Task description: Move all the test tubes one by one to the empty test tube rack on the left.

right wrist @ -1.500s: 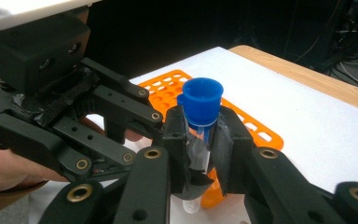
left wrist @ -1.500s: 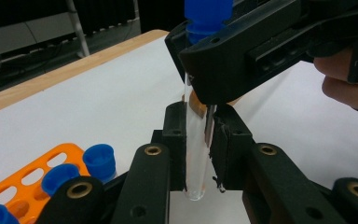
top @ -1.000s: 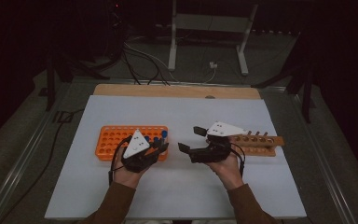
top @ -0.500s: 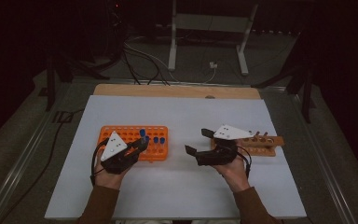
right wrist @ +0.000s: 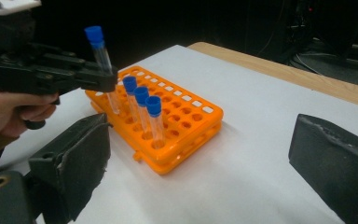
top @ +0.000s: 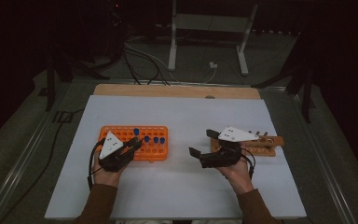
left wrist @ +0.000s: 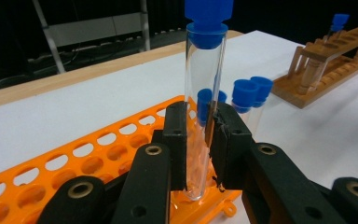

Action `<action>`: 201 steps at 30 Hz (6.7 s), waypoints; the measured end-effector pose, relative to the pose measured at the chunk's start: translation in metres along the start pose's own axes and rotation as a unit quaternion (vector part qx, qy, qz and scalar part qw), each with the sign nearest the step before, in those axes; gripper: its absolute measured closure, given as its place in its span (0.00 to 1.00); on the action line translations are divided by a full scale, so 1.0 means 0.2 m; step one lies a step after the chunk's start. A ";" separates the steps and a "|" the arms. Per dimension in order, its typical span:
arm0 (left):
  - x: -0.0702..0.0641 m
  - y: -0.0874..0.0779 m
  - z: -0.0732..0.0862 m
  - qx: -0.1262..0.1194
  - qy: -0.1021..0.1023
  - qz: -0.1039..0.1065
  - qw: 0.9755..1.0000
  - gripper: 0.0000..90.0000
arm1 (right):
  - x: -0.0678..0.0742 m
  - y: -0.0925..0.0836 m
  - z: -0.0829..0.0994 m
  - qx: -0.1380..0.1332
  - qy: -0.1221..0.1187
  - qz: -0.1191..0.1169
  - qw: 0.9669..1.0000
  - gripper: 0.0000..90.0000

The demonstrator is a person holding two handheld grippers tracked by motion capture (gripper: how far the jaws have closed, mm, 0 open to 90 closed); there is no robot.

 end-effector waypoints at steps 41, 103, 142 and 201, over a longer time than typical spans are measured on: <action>0.02 0.17 0.14 0.093 0.007 -0.010 0.996 0.87 | -0.05 -0.06 0.06 -0.009 0.008 0.003 1.000 0.07; 0.06 -0.06 0.08 0.011 -0.058 -0.001 0.998 0.01 | -0.50 -0.13 0.20 0.032 0.064 0.140 0.988 0.14; 0.05 -0.05 0.07 0.012 -0.059 -0.002 0.998 0.01 | -0.51 -0.13 0.23 0.032 0.054 0.157 0.986 0.86; -0.02 -0.05 0.02 0.011 -0.035 0.002 0.999 0.01 | -0.08 0.00 -0.05 0.012 -0.030 0.060 0.998 0.86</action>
Point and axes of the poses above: each handheld gripper's, and its own axes: y roughly forward along the jaws, z roughly out of its underside, x roughly to its left, the point moved 6 cm from there along y, roughly forward along the jaws, and after that the axes turned 15 degrees about x, right-handed, at the moved point
